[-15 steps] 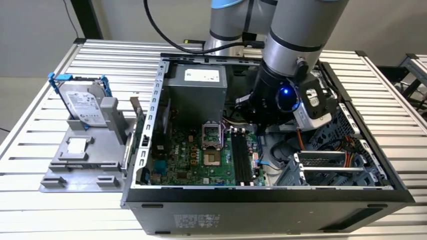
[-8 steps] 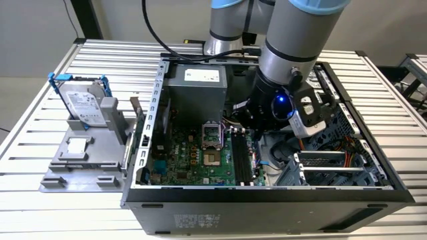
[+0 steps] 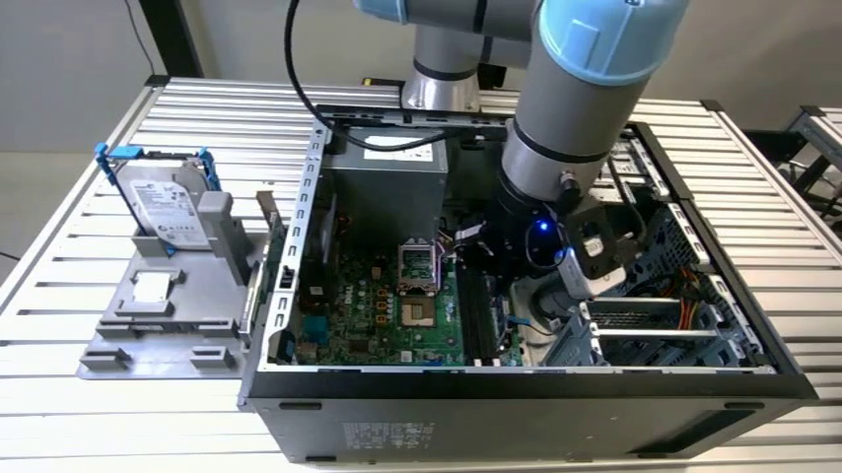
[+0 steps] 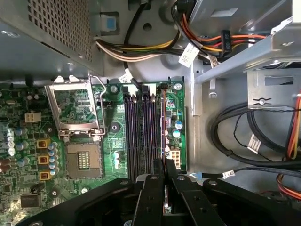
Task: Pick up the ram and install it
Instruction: 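Insert the ram into the slot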
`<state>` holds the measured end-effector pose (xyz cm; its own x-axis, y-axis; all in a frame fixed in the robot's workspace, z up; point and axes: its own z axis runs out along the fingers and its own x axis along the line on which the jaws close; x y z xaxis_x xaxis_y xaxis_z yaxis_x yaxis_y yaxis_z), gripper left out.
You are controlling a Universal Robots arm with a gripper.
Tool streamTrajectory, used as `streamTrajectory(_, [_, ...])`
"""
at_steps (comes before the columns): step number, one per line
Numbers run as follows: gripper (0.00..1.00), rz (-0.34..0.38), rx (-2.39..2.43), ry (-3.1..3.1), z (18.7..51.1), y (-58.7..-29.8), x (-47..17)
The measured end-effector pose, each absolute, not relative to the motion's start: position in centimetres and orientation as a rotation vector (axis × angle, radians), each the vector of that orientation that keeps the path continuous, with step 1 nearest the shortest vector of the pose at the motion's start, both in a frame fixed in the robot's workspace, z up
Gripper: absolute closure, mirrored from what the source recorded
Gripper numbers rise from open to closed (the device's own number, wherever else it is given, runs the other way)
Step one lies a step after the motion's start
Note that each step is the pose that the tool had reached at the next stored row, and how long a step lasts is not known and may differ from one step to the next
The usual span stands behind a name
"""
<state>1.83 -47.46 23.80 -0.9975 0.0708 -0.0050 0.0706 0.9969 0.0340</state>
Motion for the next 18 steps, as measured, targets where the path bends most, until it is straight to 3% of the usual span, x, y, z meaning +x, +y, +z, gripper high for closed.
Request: streamTrajectory(18, [1.00, 0.045, 0.115, 3.133, 22.2, -47.5, 1.8])
